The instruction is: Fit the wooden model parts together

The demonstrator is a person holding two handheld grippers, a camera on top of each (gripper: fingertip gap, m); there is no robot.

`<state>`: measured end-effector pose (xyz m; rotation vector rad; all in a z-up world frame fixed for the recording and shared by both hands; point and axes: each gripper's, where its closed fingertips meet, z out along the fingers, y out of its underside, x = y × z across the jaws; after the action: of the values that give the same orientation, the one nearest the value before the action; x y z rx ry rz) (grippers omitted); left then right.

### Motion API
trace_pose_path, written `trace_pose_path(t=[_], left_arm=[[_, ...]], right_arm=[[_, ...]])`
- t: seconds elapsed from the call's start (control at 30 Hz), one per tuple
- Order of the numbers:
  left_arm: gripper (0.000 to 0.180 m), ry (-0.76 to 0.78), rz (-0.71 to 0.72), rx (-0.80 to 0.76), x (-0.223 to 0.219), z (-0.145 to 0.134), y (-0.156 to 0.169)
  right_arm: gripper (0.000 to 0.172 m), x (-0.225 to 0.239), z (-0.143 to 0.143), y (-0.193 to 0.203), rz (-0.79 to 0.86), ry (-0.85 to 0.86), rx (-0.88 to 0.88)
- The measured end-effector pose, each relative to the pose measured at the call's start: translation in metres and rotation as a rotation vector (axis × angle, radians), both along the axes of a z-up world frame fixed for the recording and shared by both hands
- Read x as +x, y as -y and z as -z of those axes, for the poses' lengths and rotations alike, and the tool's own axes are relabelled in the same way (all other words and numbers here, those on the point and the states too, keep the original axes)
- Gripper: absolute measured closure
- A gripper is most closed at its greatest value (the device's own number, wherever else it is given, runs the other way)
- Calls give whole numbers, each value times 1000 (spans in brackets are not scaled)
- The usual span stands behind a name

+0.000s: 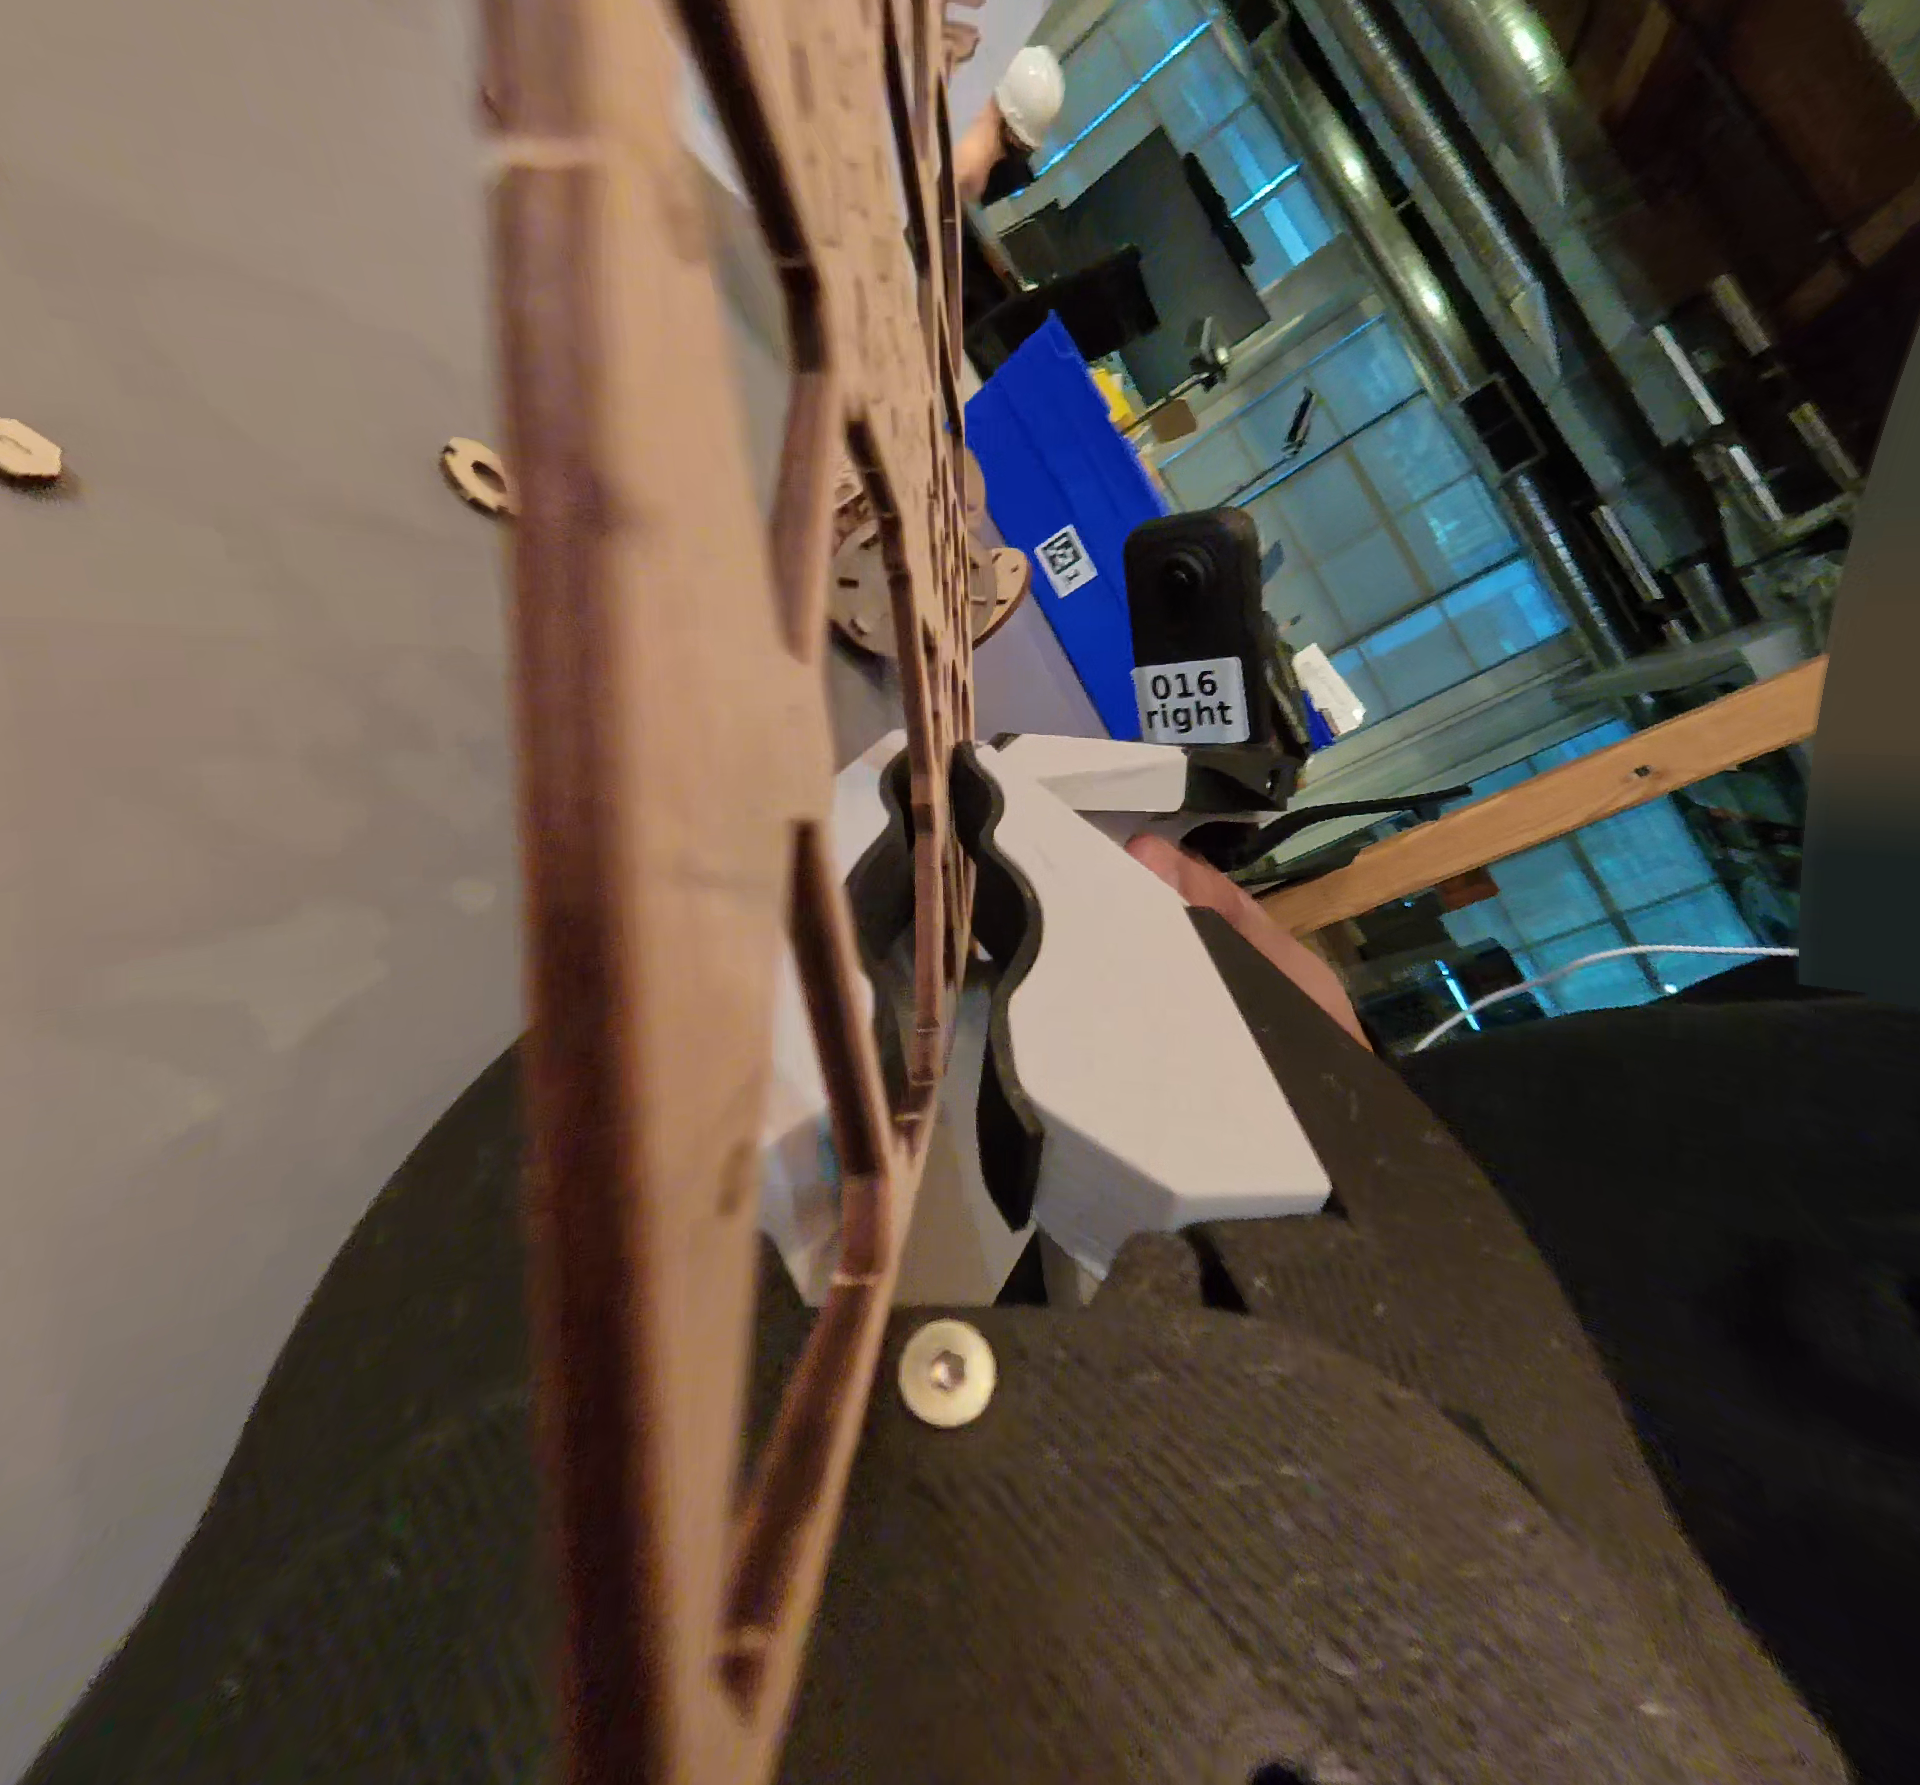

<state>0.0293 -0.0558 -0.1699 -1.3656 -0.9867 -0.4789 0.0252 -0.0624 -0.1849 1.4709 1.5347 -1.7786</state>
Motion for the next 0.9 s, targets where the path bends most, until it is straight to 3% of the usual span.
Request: trace_pose_path(t=[0.37,0.47,0.57,0.73,0.9], left_arm=[[180,3,-44,-73,-1,9,-1],[176,-38,-52,-109,0,9,-3],[178,41,-41,-25,-3,7,-3],[179,-34,-32,-39,-5,2,-6],[179,45,-4,40,-4,-1,-4]], right_arm=[[151,-1,10,-2,-12,21,57],[152,-3,17,-4,3,1,163],[153,-5,13,-3,11,-1,128],[144,-8,9,-4,37,-20,125],[141,-5,-6,-14,67,-42,8]])
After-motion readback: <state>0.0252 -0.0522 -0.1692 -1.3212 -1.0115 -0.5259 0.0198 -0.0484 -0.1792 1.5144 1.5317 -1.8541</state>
